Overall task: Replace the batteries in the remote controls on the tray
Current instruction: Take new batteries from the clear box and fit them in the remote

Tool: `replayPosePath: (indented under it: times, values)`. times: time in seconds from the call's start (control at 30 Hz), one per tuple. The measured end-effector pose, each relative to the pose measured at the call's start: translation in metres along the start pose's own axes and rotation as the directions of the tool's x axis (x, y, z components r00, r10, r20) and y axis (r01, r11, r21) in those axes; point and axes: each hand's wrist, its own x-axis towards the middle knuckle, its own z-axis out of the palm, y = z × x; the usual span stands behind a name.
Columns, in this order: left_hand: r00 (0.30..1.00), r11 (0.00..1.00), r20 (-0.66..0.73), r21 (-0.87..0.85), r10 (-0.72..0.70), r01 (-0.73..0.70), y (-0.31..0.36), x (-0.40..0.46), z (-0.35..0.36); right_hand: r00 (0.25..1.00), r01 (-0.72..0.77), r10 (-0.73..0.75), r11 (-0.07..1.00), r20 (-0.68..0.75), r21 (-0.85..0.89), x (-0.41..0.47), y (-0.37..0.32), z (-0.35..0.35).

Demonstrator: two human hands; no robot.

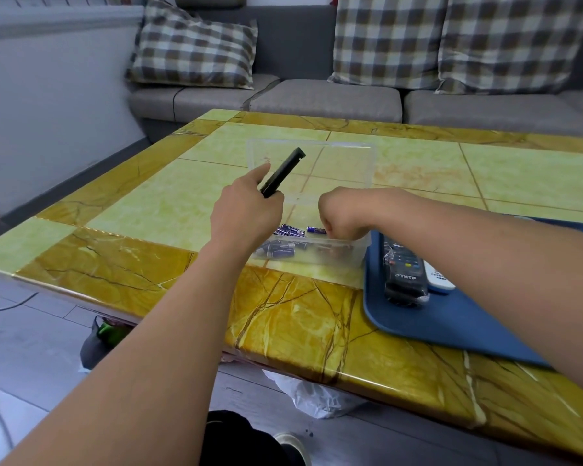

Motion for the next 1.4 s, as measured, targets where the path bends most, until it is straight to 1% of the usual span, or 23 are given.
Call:
replayPosePath:
  times: [0.07,0.2,0.27,0.33,0.4,0.5,0.6,0.63,0.67,0.7,0.73,0.77,0.8,0.83,0.87,0.9,0.97,1.1,1.13,1.17,1.23,1.33,1.4]
  values:
    - [1.000,1.000,-0.006,-0.008,-0.005,0.005,-0.001,0.002,0.000,1.000,0.005,-0.006,0.997,0.020,0.071,0.000,0.001,0.001]
    - [1.000,0.999,-0.010,-0.034,-0.005,0.005,-0.005,0.003,0.002,1.000,0.011,-0.008,0.981,-0.018,0.192,0.001,0.004,0.003]
    - [1.000,0.999,-0.011,-0.035,-0.004,0.004,-0.006,0.004,0.002,0.999,0.039,-0.033,0.981,-0.033,0.191,0.000,0.006,0.005]
    - [1.000,0.999,-0.016,-0.053,-0.011,0.010,-0.006,0.005,0.002,0.993,0.098,-0.084,0.974,-0.080,0.206,-0.006,0.010,0.003]
    - [0.999,0.995,-0.032,-0.095,-0.028,0.025,-0.005,0.006,0.001,0.976,0.164,-0.108,0.934,-0.188,0.318,-0.014,0.015,0.001]
    - [0.995,0.981,-0.058,-0.179,-0.080,0.068,-0.001,0.006,0.000,0.921,0.283,-0.095,0.830,-0.378,0.480,-0.030,0.014,0.002]
    - [0.993,0.968,-0.047,-0.232,-0.105,0.091,0.008,0.002,-0.003,0.856,0.397,-0.068,0.721,-0.512,0.568,-0.058,0.009,0.002]
    - [0.994,0.961,-0.012,-0.259,-0.105,0.098,0.014,-0.001,-0.005,0.837,0.436,-0.030,0.639,-0.546,0.634,-0.068,0.010,0.001]
    - [0.994,0.945,0.047,-0.308,-0.100,0.110,0.021,-0.006,-0.007,0.828,0.474,0.034,0.493,-0.560,0.730,-0.079,0.013,0.000]
    - [0.986,0.916,0.133,-0.376,-0.096,0.140,0.029,-0.013,-0.008,0.827,0.502,0.114,0.291,-0.550,0.814,-0.091,0.020,0.001]
    - [0.966,0.871,0.244,-0.451,-0.089,0.194,0.038,-0.021,-0.009,0.840,0.508,0.186,0.062,-0.511,0.859,-0.100,0.030,0.004]
    - [0.928,0.815,0.367,-0.514,-0.072,0.266,0.048,-0.030,-0.008,0.866,0.483,0.235,-0.156,-0.443,0.862,-0.109,0.040,0.009]
    - [0.874,0.761,0.484,-0.551,-0.045,0.344,0.057,-0.038,-0.005,0.893,0.439,0.262,-0.335,-0.365,0.834,-0.116,0.049,0.015]
    - [0.815,0.716,0.580,-0.562,-0.018,0.415,0.066,-0.046,0.000,0.918,0.387,0.277,-0.470,-0.284,0.793,-0.122,0.057,0.022]
    - [0.760,0.691,0.650,-0.552,0.007,0.466,0.073,-0.052,0.007,0.937,0.337,0.278,-0.566,-0.211,0.753,-0.127,0.065,0.029]
    - [0.716,0.690,0.698,-0.531,0.026,0.492,0.081,-0.057,0.016,0.950,0.297,0.271,-0.632,-0.154,0.716,-0.134,0.074,0.036]
    - [0.665,0.716,0.746,-0.486,0.041,0.501,0.089,-0.062,0.033,0.965,0.243,0.248,-0.718,-0.086,0.653,-0.141,0.084,0.046]
    - [0.647,0.750,0.759,-0.465,0.065,0.470,0.110,-0.071,0.064,0.957,0.231,0.291,-0.788,0.015,0.571,-0.163,0.103,0.056]
    - [0.638,0.743,0.767,-0.469,0.075,0.477,0.114,-0.074,0.071,0.950,0.230,0.308,-0.786,0.041,0.574,-0.167,0.105,0.057]
    - [0.615,0.735,0.783,-0.472,0.095,0.487,0.125,-0.079,0.083,0.934,0.247,0.352,-0.761,0.061,0.600,-0.178,0.112,0.060]
    - [0.607,0.743,0.787,-0.471,0.110,0.476,0.130,-0.082,0.097,0.902,0.261,0.426,-0.666,0.068,0.699,-0.185,0.112,0.060]
    - [0.573,0.749,0.811,-0.450,0.116,0.485,0.151,-0.093,0.124,0.805,0.277,0.593,-0.396,0.013,0.875,-0.212,0.126,0.064]
    - [0.519,0.734,0.842,-0.443,0.144,0.515,0.163,-0.101,0.135,0.740,0.270,0.671,-0.256,-0.030,0.928,-0.227,0.134,0.065]
